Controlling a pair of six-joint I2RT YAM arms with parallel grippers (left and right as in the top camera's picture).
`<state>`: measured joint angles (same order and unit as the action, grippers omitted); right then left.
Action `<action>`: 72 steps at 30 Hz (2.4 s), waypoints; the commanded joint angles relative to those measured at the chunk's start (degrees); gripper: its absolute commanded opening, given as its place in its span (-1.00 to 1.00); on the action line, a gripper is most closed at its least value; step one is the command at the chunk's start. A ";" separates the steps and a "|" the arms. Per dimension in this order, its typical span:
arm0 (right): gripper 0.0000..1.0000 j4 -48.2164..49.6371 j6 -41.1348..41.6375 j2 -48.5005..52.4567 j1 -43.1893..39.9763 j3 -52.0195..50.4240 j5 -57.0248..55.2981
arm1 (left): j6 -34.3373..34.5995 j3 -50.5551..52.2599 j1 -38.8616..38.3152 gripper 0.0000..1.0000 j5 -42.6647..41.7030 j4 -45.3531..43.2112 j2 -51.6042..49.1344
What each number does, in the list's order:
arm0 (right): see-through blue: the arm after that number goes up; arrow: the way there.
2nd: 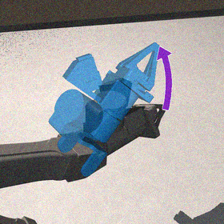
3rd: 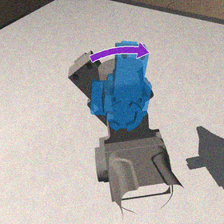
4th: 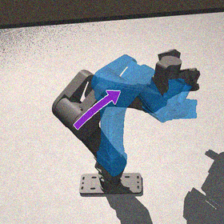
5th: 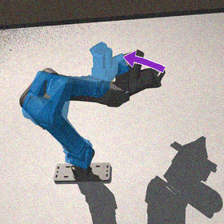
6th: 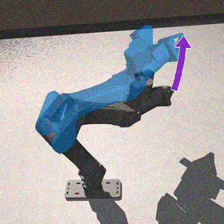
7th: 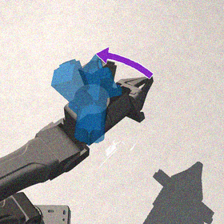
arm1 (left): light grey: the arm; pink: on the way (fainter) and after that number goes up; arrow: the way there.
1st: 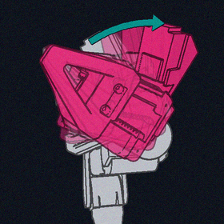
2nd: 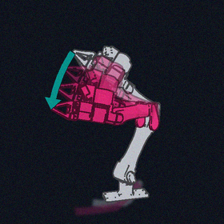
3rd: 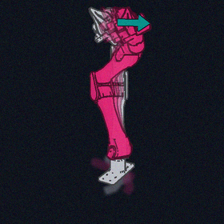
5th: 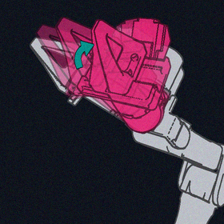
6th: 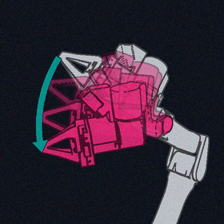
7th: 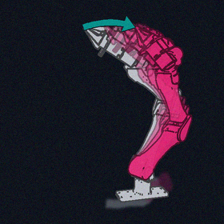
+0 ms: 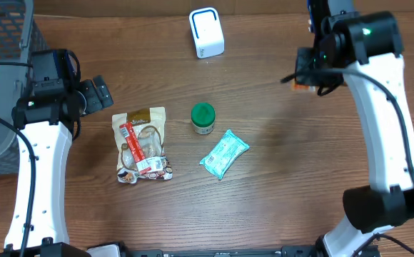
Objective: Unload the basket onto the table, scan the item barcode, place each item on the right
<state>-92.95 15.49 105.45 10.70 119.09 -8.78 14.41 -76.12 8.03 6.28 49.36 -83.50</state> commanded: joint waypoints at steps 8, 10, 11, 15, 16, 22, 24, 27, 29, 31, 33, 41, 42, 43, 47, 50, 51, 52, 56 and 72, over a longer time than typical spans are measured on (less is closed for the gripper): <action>-0.93 22.97 2.78 0.11 -12.02 -34.45 5.44 | -0.94 -0.96 0.20 1.00 0.26 -0.09 0.26; -0.92 27.28 2.78 0.11 -13.68 -39.01 6.54 | -0.94 -0.96 0.20 0.99 0.26 -0.09 0.26; -0.93 29.11 2.78 0.11 -14.34 -40.72 6.73 | -0.94 -0.96 0.20 1.00 0.26 -0.09 0.26; -0.73 34.03 2.73 0.11 -16.35 -45.11 6.75 | -0.94 -0.96 0.20 0.99 0.26 -0.09 0.26; -0.31 34.40 2.69 0.11 -16.63 -45.35 6.71 | -0.94 -0.96 0.20 1.00 0.26 -0.09 0.26; 0.25 30.45 2.69 -0.15 -17.57 -40.44 6.38 | -0.94 -0.96 0.20 0.99 0.26 -0.09 0.26; 0.30 27.61 3.78 -0.37 -17.31 -36.41 7.39 | -0.94 -0.96 0.20 0.99 0.26 -0.09 0.26; 0.28 22.97 6.23 -0.39 -15.56 -30.18 15.41 | -0.94 -0.96 0.20 1.00 0.26 -0.09 0.26; 0.27 21.92 7.43 -0.46 -12.79 -29.03 23.80 | -0.94 -0.96 0.20 1.00 0.26 -0.09 0.26; 0.12 21.90 7.50 -0.35 -9.77 -29.24 28.02 | -0.94 -0.96 0.20 1.00 0.26 -0.09 0.26; 0.07 21.94 10.14 -0.33 -6.60 -29.81 28.37 | -0.94 -0.96 0.20 0.99 0.26 -0.09 0.26; -0.07 27.30 22.53 -0.33 7.45 -37.59 27.91 | -0.94 -0.96 0.20 0.99 0.26 -0.09 0.26; -0.07 28.50 23.54 -0.33 8.74 -38.75 27.80 | -0.94 -0.96 0.20 1.00 0.26 -0.09 0.26; -0.07 29.70 24.22 -0.33 9.84 -39.78 27.65 | -0.94 -0.96 0.20 0.99 0.26 -0.09 0.26; -0.10 33.83 28.70 -0.31 14.12 -43.80 23.71 | -0.94 -0.96 0.20 1.00 0.26 -0.09 0.26; -0.14 35.93 32.15 -0.31 16.04 -46.18 19.87 | -0.94 -0.96 0.20 1.00 0.26 -0.09 0.26; -0.15 36.85 32.87 -0.31 16.37 -46.88 18.86 | -0.94 -0.96 0.20 0.99 0.26 -0.09 0.26; -0.16 38.05 32.94 -0.31 16.63 -47.56 18.25 | -0.94 -0.96 0.20 1.00 0.26 -0.09 0.26; -0.23 41.42 32.96 -0.31 16.61 -49.24 17.86 | -0.94 -0.96 0.20 0.99 0.28 -0.09 0.26; -0.49 41.13 33.48 0.00 19.74 -50.88 25.27 | -0.94 -0.96 0.20 1.00 0.26 -0.09 0.26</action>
<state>-51.03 48.16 105.86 28.60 68.64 12.99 14.41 -76.14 8.03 6.28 49.36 -83.50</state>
